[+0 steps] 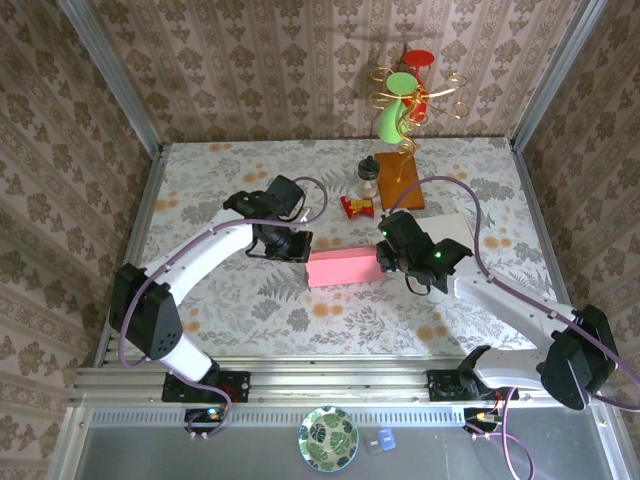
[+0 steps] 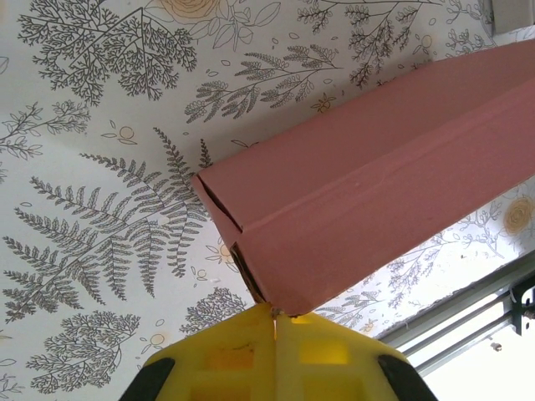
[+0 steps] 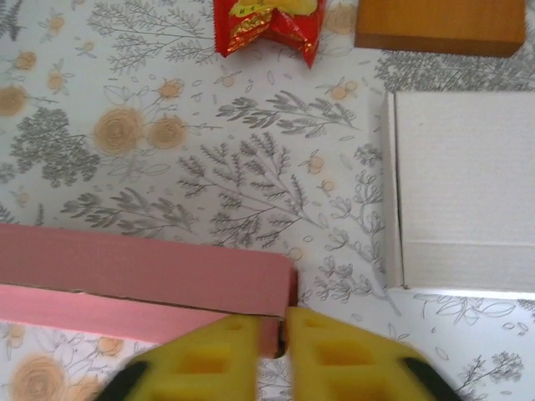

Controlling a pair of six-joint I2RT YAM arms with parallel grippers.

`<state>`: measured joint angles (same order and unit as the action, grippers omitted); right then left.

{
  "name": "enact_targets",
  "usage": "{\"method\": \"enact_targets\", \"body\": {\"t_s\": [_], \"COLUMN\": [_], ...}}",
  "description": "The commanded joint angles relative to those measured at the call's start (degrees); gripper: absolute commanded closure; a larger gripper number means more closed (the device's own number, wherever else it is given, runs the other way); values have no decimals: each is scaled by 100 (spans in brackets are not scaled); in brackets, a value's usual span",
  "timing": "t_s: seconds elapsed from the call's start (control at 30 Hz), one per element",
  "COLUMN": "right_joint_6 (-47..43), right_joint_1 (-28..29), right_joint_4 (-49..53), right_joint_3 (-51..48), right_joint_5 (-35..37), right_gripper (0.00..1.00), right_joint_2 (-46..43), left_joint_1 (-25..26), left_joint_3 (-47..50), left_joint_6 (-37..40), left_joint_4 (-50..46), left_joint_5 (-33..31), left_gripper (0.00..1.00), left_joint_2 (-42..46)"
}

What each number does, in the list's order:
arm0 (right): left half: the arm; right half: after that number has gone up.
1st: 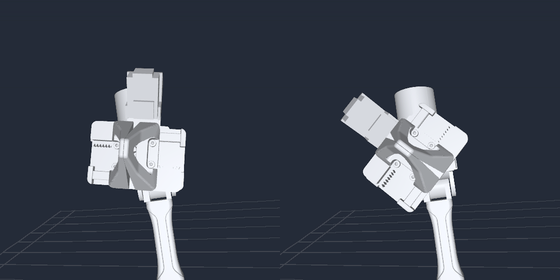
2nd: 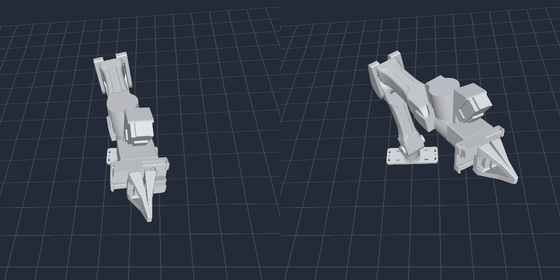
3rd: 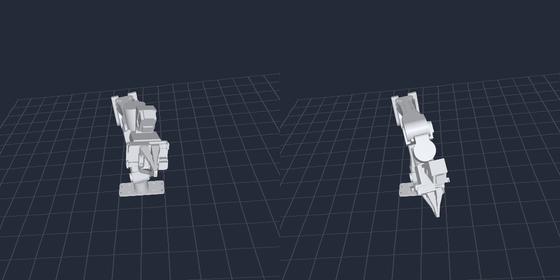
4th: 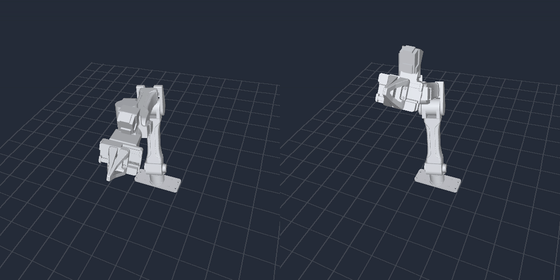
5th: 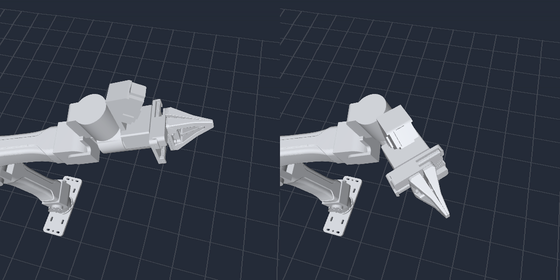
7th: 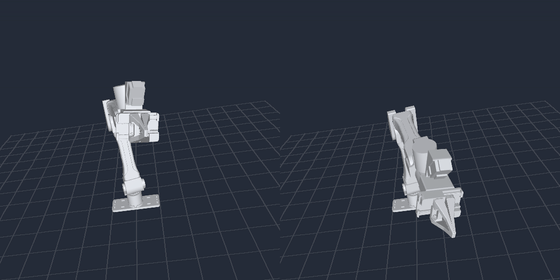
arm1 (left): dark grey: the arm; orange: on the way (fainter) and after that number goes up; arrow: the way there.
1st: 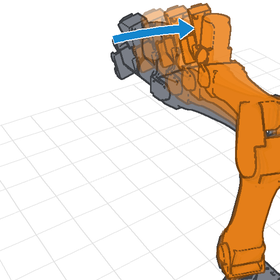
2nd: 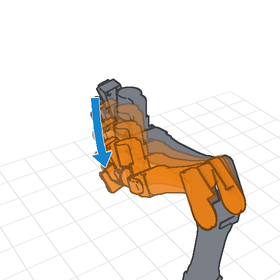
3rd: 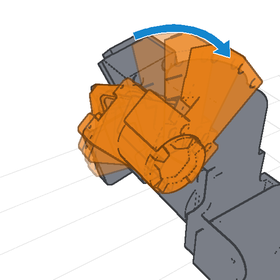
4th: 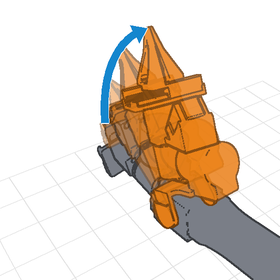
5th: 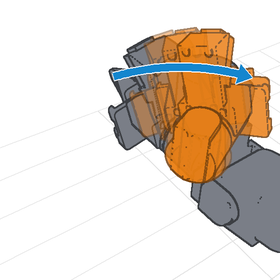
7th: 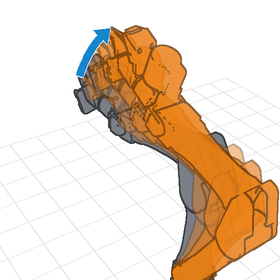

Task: Fold the paper box

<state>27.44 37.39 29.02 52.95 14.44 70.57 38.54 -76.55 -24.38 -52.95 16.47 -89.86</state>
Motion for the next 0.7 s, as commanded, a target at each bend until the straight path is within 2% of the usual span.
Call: {"method": "enact_targets", "body": {"t_s": [0.0,0.1,0.23,0.33,0.43,0.67], "right_joint_6": [1063,2154,3795,5017,5791,6690], "right_joint_1": [-30,-255,-733,-1021,-1148,-1199], "right_joint_4": [143,148,-355,-1027,-1552,-2477], "right_joint_3": [-91,-259,-719,-1154,-1414,-1924], "right_joint_5": [-395,-736,-1400,-1860,-2068,-2305], "right_gripper": [62,48,40,36,35,37], "right_joint_2": [-490,-910,-1428,-1582,-1549,-1274], "left_joint_1": [74,92,127,161,163,187], "left_joint_3": [51,24,-25,-68,-81,-115], "left_joint_6": [127,137,154,163,164,160], "left_joint_4": [-11,-14,-40,-70,-83,-84], "left_joint_5": [-51,-76,-115,-144,-161,-170], "left_gripper": [100,100,100,100,100,100], "left_joint_2": [56,28,-10,-17,-24,-14]}}
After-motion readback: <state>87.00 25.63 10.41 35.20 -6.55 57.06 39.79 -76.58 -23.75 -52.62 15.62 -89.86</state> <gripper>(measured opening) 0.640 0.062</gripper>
